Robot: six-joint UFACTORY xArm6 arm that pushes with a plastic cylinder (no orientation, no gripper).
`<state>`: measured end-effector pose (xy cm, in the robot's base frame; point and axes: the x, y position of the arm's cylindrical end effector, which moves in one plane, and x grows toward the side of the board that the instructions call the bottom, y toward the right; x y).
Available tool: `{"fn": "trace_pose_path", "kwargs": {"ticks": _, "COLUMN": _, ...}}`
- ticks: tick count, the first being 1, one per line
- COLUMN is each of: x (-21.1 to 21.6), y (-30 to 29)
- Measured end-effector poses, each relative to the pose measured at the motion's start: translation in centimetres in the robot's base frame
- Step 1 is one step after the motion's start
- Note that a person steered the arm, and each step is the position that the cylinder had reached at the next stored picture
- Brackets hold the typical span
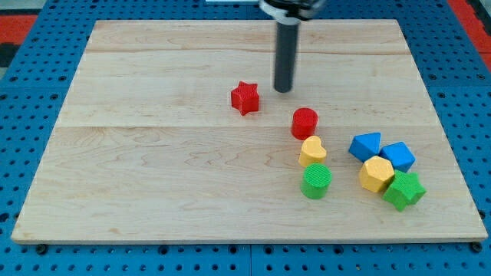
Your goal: Push the red star with the red circle
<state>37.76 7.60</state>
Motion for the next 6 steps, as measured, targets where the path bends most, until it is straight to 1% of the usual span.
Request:
{"fn": "trace_pose_path", "kwargs": {"ticks": 1, "x": 5.2, "y": 3.8}}
{"fn": "trace_pose_path", "kwargs": {"ticks": 2, "x": 6.8, "y": 7.1}}
{"fn": "trace_pose_path", "kwargs": {"ticks": 3, "x": 7.5, "y": 5.8}}
{"fn": "trace_pose_path", "kwargs": {"ticks": 4, "x": 9.0, "y": 2.7}}
{"fn": "trace_pose_path", "kwargs": {"ticks": 5, "x": 9.5, "y": -0.7}}
{"fn": "trace_pose_path", "kwargs": {"ticks": 6, "x": 7.2, "y": -2.6}}
